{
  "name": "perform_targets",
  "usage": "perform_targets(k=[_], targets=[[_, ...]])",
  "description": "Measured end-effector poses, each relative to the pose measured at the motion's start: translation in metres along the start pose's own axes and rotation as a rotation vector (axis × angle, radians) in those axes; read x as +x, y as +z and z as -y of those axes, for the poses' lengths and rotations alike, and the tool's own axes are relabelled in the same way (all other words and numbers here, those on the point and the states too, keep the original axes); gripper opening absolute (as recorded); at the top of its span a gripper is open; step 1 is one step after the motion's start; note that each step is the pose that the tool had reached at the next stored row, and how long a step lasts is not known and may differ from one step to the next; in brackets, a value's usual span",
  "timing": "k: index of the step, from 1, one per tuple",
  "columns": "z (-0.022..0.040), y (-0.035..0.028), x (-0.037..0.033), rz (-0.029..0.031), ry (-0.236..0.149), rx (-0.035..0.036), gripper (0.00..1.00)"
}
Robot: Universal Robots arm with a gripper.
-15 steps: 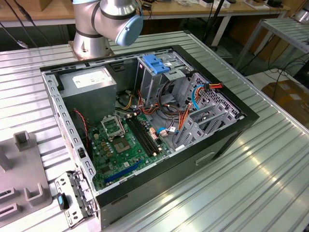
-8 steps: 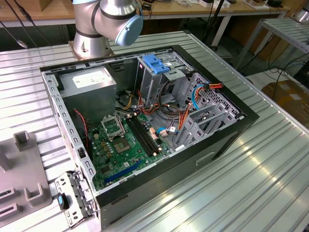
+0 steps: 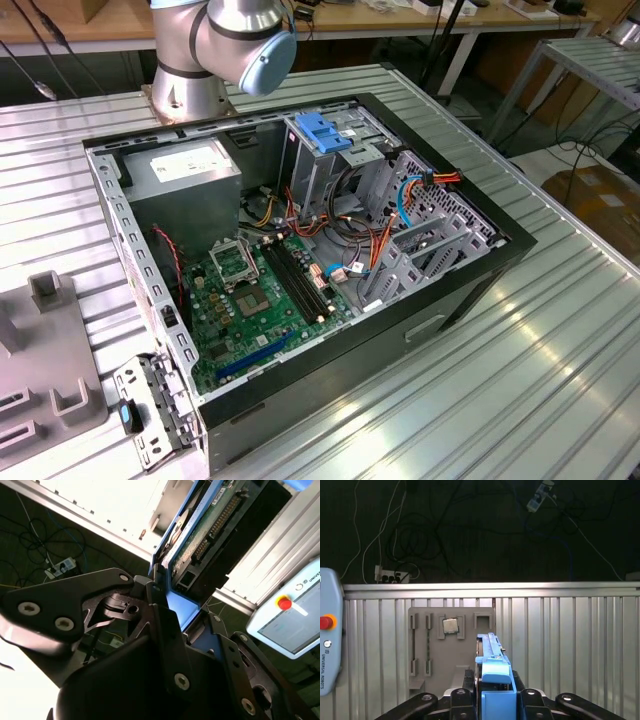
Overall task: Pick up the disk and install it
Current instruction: 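Pick up the disk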
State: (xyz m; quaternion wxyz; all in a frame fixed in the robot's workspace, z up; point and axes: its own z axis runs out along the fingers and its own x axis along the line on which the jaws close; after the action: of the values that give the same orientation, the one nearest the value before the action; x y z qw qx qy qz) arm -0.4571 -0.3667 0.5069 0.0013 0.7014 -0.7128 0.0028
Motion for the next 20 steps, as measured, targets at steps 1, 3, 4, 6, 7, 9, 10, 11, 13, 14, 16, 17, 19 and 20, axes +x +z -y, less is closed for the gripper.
perform_targets(k=[1, 3, 4, 6, 7, 9, 10, 11, 13, 14, 16, 17, 19, 20], targets=[[0.0009, 0.0, 0.0, 0.0, 0.0, 0.0001, 0.37], [0.0023, 0.0, -0.0001, 0.0, 0.0, 0.0, 0.37], [0.0029, 0.0, -0.0001, 0.0, 0.0, 0.0, 0.37], [0.0044, 0.0, -0.0001, 0.0, 0.0, 0.0, 0.37], [0.0052, 0.0, -0.0001, -0.0001, 0.0, 0.0, 0.37], [0.0062, 0.0, -0.0001, 0.0, 0.0, 0.0, 0.37], [0.0066, 0.0001, -0.0001, 0.0, 0.0, 0.0001, 0.37], [0.0073, 0.0, -0.0002, 0.0, 0.0, 0.0, 0.37], [0.0077, 0.0001, -0.0001, 0.0, 0.0, 0.0001, 0.37], [0.008, 0.0, -0.0001, -0.0001, 0.0, -0.0001, 0.37], [0.0085, 0.0001, -0.0002, 0.0, 0.0, 0.0001, 0.37], [0.0088, 0.0, -0.0001, 0.0, 0.0, 0.0001, 0.37], [0.0093, 0.0001, -0.0002, 0.0, 0.0, 0.0001, 0.37], [0.0096, 0.0001, -0.0002, 0.0, 0.0, 0.0001, 0.37]])
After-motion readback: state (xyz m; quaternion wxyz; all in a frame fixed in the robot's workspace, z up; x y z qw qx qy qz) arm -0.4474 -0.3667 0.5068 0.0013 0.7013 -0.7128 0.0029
